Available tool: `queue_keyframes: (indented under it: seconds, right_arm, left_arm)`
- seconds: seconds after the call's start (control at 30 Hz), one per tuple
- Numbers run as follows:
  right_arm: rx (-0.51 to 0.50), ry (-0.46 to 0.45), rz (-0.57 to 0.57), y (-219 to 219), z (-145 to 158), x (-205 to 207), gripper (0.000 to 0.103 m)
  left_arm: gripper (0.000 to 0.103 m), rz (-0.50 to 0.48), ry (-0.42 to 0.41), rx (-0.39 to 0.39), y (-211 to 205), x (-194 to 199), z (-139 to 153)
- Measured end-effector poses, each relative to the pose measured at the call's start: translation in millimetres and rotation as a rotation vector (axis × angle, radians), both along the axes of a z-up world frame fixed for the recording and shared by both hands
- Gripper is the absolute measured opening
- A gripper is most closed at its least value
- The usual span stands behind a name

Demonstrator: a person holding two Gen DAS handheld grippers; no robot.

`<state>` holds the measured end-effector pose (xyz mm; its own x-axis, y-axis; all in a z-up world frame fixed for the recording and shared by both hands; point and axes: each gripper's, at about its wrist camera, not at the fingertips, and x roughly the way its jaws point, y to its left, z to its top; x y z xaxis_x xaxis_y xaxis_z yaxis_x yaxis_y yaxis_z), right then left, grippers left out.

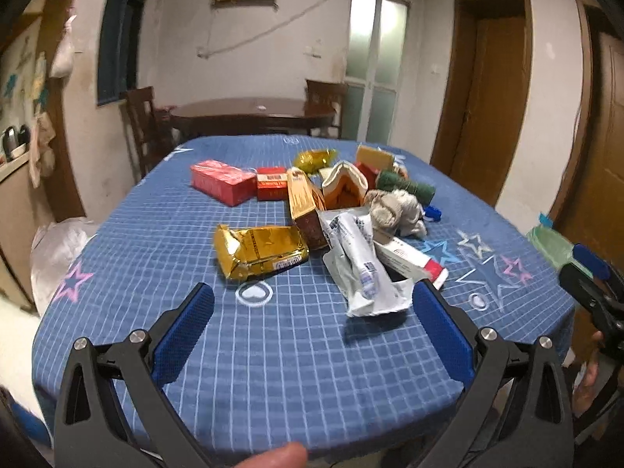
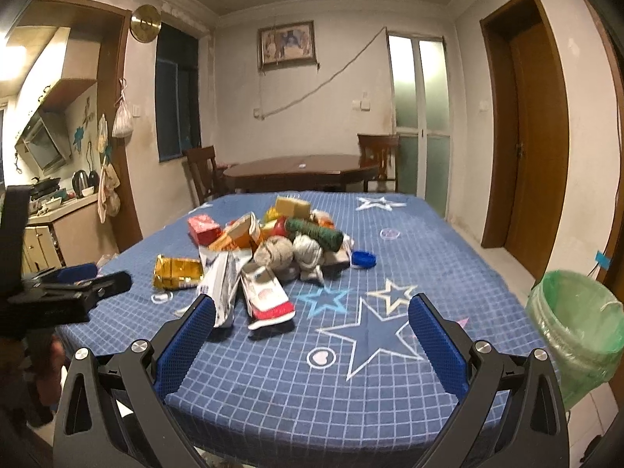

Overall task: Collect trash
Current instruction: 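Grasp the gold foil wrapper with the left tool while the right tool grasps the white packet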

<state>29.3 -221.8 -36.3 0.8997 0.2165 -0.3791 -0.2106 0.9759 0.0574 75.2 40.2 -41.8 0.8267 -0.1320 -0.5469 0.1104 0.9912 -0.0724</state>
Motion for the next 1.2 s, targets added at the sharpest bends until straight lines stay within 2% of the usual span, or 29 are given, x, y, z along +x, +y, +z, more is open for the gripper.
queue_keyframes:
  seconds: [0.17, 0.27, 0.4, 0.43, 0.5, 0.57, 0.63, 0.7, 0.73, 0.8, 0.9, 1.07, 1.2]
  right_arm:
    - [-0.012, 0.051, 0.018, -4.3, -13.4, 16.1, 0.099]
    - [-0.003, 0.089, 0.029, -7.0, -21.1, 27.8, 0.099]
    - [0.082, 0.192, 0.088, -4.8, -32.4, 53.6, 0.099]
    - [0.103, 0.214, 0.110, -1.8, -34.5, 60.2, 0.099]
    - [0.133, 0.241, 0.158, 7.8, -35.6, 68.4, 0.099]
    - [0.165, 0.259, 0.213, 20.5, -34.0, 76.8, 0.098]
    - [0.180, 0.283, 0.266, 37.6, -30.8, 87.0, 0.093]
    - [0.175, 0.305, 0.302, 56.3, -27.7, 97.3, 0.083]
    - [0.171, 0.322, 0.320, 67.3, -26.9, 104.3, 0.071]
    - [0.153, 0.358, 0.340, 87.3, -25.4, 115.1, 0.058]
    - [0.124, 0.410, 0.365, 117.6, -29.9, 135.5, 0.057]
    - [0.016, 0.485, 0.311, 154.5, -43.8, 173.2, 0.057]
    - [-0.064, 0.506, 0.274, 178.2, -54.1, 196.0, 0.057]
  left_arm:
    - [0.098, -0.162, 0.089, 0.087, 18.9, 59.1, -0.3]
    - [0.098, -0.215, 0.128, 0.119, 35.7, 89.8, 5.3]
    - [0.097, -0.294, 0.206, 0.130, 43.8, 127.9, 1.2]
    - [0.095, -0.307, 0.224, 0.137, 41.2, 136.1, -3.1]
    - [0.079, -0.316, 0.274, 0.160, 36.9, 152.4, -12.6]
    - [0.071, -0.342, 0.314, 0.167, 32.6, 160.4, -20.4]
    - [0.068, -0.350, 0.344, 0.183, 30.2, 166.1, -28.6]
    - [0.067, -0.354, 0.358, 0.211, 27.2, 167.9, -36.2]
    - [0.067, -0.358, 0.360, 0.223, 25.4, 167.6, -38.9]
    - [0.057, -0.366, 0.373, 0.232, 21.2, 167.1, -44.7]
    - [0.047, -0.358, 0.394, 0.227, 23.6, 168.0, -51.0]
    - [0.045, -0.324, 0.384, 0.190, 28.9, 157.7, -58.0]
    - [0.044, -0.281, 0.364, 0.166, 35.7, 147.1, -55.6]
